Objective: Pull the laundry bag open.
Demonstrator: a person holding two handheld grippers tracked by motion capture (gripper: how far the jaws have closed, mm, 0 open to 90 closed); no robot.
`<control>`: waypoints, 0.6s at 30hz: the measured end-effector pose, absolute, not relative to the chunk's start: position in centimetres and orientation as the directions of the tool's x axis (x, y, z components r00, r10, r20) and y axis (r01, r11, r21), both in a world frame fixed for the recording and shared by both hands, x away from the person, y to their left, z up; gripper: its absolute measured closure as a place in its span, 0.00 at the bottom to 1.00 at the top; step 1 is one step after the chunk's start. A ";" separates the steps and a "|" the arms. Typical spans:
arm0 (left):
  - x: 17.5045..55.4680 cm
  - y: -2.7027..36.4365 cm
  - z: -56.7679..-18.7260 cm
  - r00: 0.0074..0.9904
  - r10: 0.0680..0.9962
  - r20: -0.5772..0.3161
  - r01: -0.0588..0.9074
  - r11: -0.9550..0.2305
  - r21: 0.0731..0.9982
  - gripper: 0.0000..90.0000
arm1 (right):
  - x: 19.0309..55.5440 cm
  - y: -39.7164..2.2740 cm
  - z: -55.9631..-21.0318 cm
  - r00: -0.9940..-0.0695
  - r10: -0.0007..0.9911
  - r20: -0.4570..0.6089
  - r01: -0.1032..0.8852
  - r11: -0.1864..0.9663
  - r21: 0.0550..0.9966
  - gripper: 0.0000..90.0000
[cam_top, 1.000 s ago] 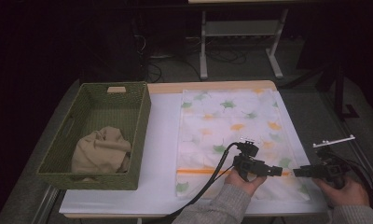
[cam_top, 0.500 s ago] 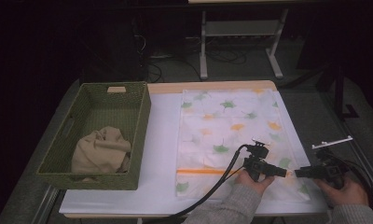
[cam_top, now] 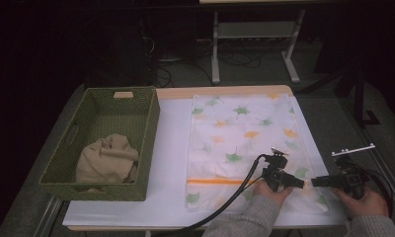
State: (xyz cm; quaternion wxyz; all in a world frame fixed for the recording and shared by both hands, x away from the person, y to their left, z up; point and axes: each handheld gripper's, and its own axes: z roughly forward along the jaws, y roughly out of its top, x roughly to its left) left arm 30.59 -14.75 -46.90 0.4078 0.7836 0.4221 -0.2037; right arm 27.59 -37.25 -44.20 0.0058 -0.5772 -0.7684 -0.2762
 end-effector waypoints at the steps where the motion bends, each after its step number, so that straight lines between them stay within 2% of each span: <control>1: 30.6 -14.8 -47.0 0.561 0.495 -0.664 0.827 -0.311 0.468 0.76 | 27.6 -37.2 -44.2 -0.334 0.884 0.326 0.890 0.182 0.418 0.74; 5: 30.6 -14.8 -47.0 0.561 0.495 -0.664 0.828 -0.309 0.468 0.78 | 27.6 -37.3 -44.2 -0.319 0.879 0.354 0.900 0.163 0.405 0.68; 11: 30.6 -14.8 -47.0 0.561 0.493 -0.665 0.827 -0.307 0.470 0.77 | 27.7 -37.2 -44.1 -0.307 0.884 0.352 0.905 0.158 0.395 0.69; 13: 30.6 -14.9 -47.1 0.558 0.490 -0.670 0.830 -0.303 0.469 0.78 | 27.7 -36.9 -44.1 -0.315 0.889 0.333 0.901 0.171 0.398 0.73; 15: 30.5 -14.9 -47.2 0.557 0.487 -0.673 0.830 -0.301 0.469 0.77 | 27.8 -36.8 -44.1 -0.321 0.892 0.317 0.898 0.181 0.400 0.81; 18: 30.5 -14.9 -47.1 0.561 0.490 -0.667 0.827 -0.304 0.473 0.78 | 27.7 -36.9 -44.0 -0.329 0.884 0.332 0.895 0.179 0.408 0.88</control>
